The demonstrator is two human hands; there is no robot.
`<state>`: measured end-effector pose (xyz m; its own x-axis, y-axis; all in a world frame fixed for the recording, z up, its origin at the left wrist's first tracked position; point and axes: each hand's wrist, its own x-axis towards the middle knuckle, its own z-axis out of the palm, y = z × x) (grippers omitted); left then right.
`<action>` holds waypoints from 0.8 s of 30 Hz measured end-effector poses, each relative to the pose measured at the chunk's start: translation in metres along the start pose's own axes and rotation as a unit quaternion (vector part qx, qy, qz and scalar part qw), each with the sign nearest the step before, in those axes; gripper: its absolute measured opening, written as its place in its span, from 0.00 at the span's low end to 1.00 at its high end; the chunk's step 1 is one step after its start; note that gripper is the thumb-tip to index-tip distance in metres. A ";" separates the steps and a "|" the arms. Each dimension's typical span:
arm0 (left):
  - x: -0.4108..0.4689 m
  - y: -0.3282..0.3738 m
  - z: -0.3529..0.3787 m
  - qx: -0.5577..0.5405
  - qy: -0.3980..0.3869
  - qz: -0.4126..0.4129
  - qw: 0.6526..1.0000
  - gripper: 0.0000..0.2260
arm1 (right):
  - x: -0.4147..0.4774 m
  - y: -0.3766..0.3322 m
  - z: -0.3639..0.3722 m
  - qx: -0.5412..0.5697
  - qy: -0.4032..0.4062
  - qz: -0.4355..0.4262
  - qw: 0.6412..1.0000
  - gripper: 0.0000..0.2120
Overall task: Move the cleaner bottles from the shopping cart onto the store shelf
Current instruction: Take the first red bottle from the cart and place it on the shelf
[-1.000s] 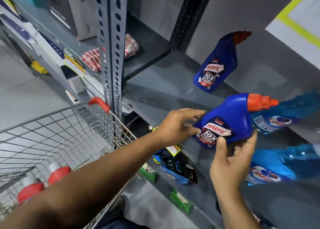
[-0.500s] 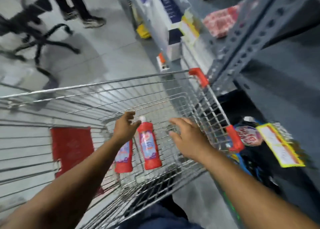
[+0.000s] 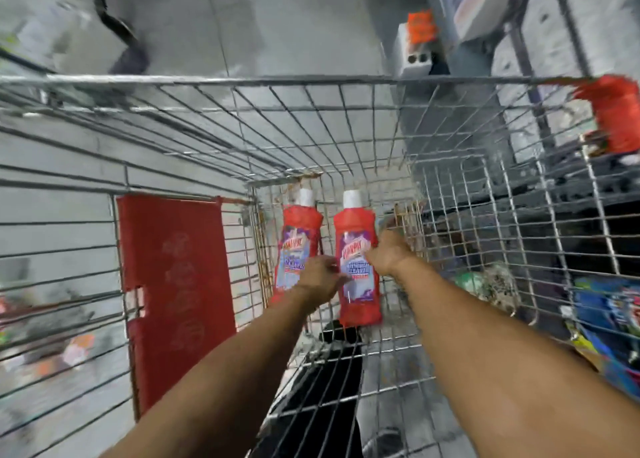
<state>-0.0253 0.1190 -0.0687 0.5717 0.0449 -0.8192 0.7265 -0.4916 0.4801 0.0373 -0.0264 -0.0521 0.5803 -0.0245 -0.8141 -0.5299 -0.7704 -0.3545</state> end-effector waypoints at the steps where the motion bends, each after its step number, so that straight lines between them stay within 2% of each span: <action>1: 0.001 -0.001 0.003 -0.010 0.003 0.004 1.000 0.11 | 0.002 0.003 0.001 0.026 -0.005 0.003 1.000 0.08; 3: 0.008 -0.007 0.007 -0.045 0.007 -0.001 0.999 0.14 | 0.008 0.010 0.005 0.060 -0.021 -0.001 0.998 0.05; 5: 0.007 -0.006 0.009 -0.086 -0.003 -0.009 0.996 0.13 | 0.014 0.021 0.006 0.080 -0.025 0.003 0.996 0.01; 10: -0.024 0.021 0.002 -0.133 0.018 0.017 0.991 0.13 | -0.027 0.010 -0.024 0.123 -0.021 -0.014 0.992 0.05; 13: -0.047 0.042 -0.011 -0.128 0.017 0.051 0.990 0.14 | -0.059 0.008 -0.045 0.170 -0.008 -0.060 0.984 0.08; 18: -0.107 0.091 -0.034 -0.080 0.031 0.196 0.977 0.15 | -0.137 0.004 -0.089 0.208 0.091 -0.169 0.959 0.15; 24: -0.239 0.152 -0.027 -0.044 0.013 0.374 0.926 0.15 | -0.278 0.032 -0.132 0.298 0.209 -0.279 0.888 0.15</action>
<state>-0.0413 0.0574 0.2087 0.9357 -0.2585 -0.2400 0.1509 -0.3217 0.9347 -0.0594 -0.1286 0.2236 0.9686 -0.0754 -0.2368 -0.2484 -0.2647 -0.9318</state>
